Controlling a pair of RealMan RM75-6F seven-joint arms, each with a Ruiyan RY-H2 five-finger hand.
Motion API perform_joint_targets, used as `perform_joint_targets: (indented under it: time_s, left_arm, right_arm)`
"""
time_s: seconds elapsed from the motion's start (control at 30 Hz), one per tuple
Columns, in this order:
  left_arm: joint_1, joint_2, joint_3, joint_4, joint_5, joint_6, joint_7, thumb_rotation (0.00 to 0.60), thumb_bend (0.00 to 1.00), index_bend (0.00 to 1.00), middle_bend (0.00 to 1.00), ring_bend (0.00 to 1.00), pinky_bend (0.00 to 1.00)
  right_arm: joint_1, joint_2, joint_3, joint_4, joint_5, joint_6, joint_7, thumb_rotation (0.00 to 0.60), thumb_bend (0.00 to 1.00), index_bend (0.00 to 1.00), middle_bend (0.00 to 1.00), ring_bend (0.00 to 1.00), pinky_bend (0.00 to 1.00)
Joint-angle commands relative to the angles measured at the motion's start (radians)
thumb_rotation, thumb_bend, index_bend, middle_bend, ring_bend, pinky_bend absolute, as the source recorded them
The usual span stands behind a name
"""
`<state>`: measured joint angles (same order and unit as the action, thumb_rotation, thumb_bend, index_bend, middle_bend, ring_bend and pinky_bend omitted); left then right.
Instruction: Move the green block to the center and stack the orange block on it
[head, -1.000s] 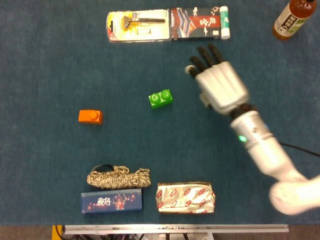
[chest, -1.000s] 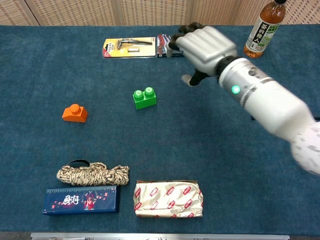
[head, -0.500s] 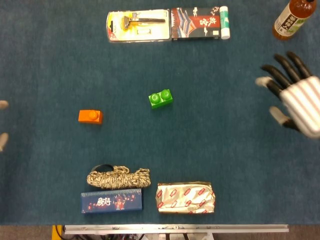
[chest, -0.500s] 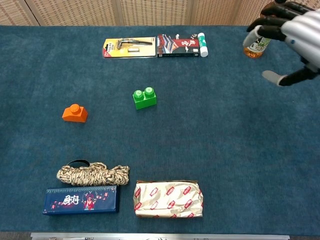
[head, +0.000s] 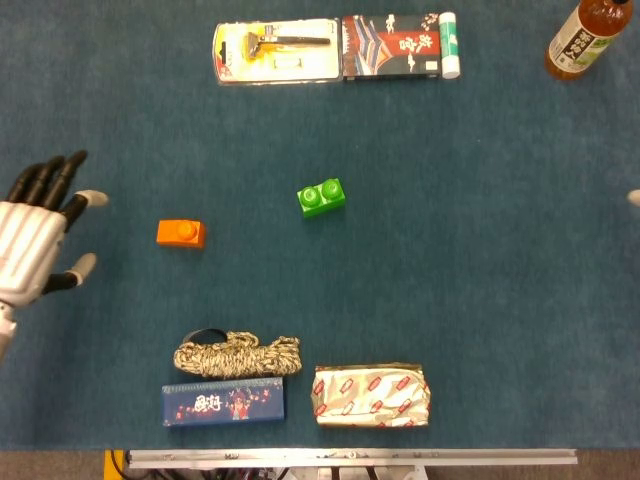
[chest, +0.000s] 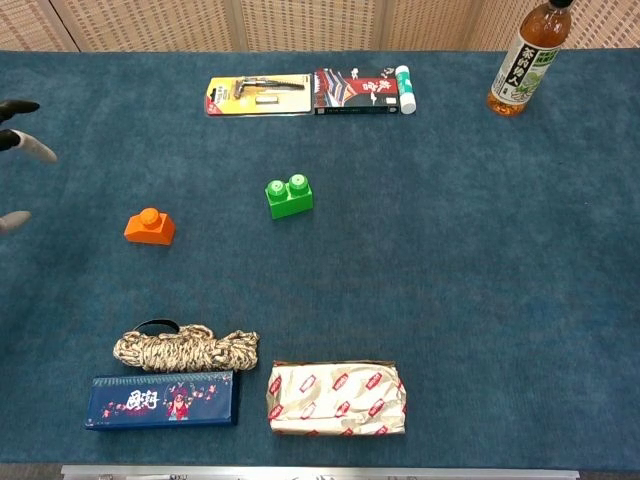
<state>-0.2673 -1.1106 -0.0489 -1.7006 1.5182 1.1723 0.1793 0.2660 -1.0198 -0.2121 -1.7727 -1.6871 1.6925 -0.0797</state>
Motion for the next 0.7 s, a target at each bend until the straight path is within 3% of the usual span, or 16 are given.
perform_joint_targets:
  time_s: [0.03,0.33,0.7]
  left_arm:
    - [-0.039,-0.036,-0.008,0.010,-0.050,-0.059,0.046,0.600,0.28,0.26,0.00,0.00,0.08]
    - [-0.112,-0.111,-0.029,0.043,-0.164,-0.152,0.138,0.600,0.28,0.26,0.00,0.00,0.08]
    - [-0.157,-0.184,-0.033,0.042,-0.256,-0.169,0.229,0.600,0.24,0.26,0.00,0.00,0.08]
  right_arm:
    - [-0.036,0.000,0.019,0.033,-0.023,0.036,0.036,0.600,0.29,0.30,0.20,0.00,0.02]
    - [-0.091,-0.009,0.061,0.103,-0.018,0.056,0.160,0.600,0.29,0.30,0.20,0.00,0.02]
    - [-0.129,-0.002,0.096,0.153,-0.027,0.061,0.265,0.600,0.29,0.30,0.20,0.00,0.02]
